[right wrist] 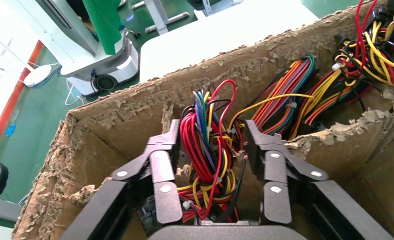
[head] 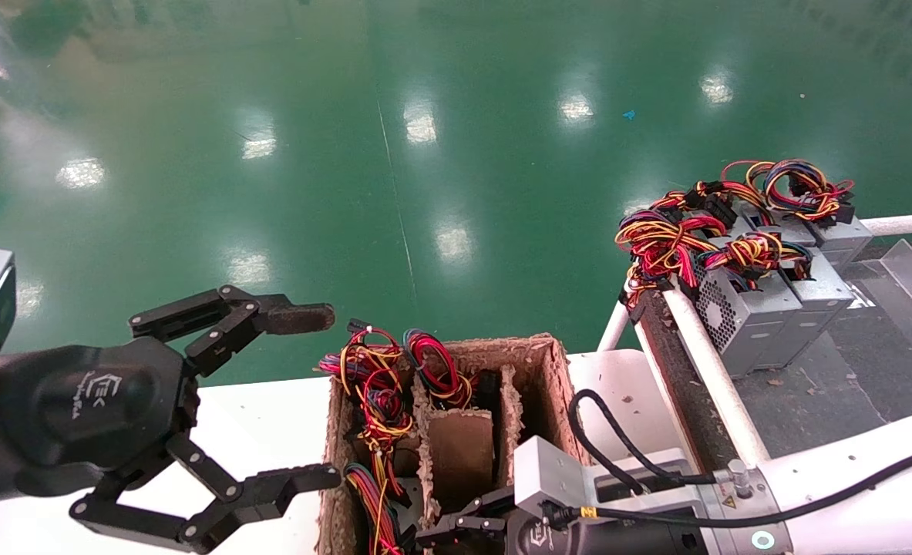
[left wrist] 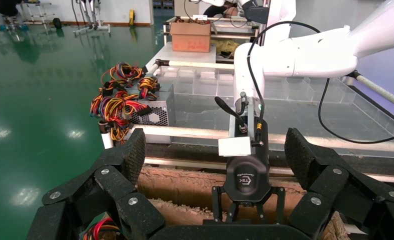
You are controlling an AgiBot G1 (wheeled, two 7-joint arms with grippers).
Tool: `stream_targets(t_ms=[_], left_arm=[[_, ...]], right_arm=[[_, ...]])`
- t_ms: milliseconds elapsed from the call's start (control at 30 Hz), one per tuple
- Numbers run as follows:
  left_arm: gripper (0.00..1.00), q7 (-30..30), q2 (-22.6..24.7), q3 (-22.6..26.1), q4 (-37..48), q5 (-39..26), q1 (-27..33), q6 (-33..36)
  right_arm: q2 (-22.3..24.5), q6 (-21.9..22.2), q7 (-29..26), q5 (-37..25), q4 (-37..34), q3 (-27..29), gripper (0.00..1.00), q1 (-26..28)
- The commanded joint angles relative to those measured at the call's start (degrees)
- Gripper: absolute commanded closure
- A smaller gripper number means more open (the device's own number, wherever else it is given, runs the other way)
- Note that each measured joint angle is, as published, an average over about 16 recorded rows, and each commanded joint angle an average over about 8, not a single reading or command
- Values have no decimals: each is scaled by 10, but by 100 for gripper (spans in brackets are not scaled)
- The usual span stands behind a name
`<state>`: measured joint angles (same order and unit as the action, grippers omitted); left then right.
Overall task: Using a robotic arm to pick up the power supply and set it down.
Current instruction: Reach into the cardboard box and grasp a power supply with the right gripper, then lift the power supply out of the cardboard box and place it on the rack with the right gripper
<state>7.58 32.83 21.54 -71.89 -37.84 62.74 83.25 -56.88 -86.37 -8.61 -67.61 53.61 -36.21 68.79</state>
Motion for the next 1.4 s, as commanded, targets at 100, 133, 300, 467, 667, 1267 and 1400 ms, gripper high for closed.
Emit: stream_targets(t_ms=[100,133,300,467,667,1267,1400], left_arm=[[0,0,0,0,0,0,0,0],[0,0,0,0,0,0,0,0],[0,0,0,0,0,0,0,0],[0,0,0,0,0,0,0,0],[0,0,0,0,0,0,0,0],[0,0,0,0,0,0,0,0],[0,0,0,0,0,0,0,0]], right_arm=[[-3,-2,5,-1,-9,-1,100,2],[-4,-2,6,-1,-10,-1,100,2],[-4,-2,9,0,-13,-1,100,3],[-2,-2,10,4,-12,2,100,2],[11,1,10,11,5,9,100,-1],[133,54,-43,82,202,93,100,-1],[155,60,-48,105,225,116,100,8]])
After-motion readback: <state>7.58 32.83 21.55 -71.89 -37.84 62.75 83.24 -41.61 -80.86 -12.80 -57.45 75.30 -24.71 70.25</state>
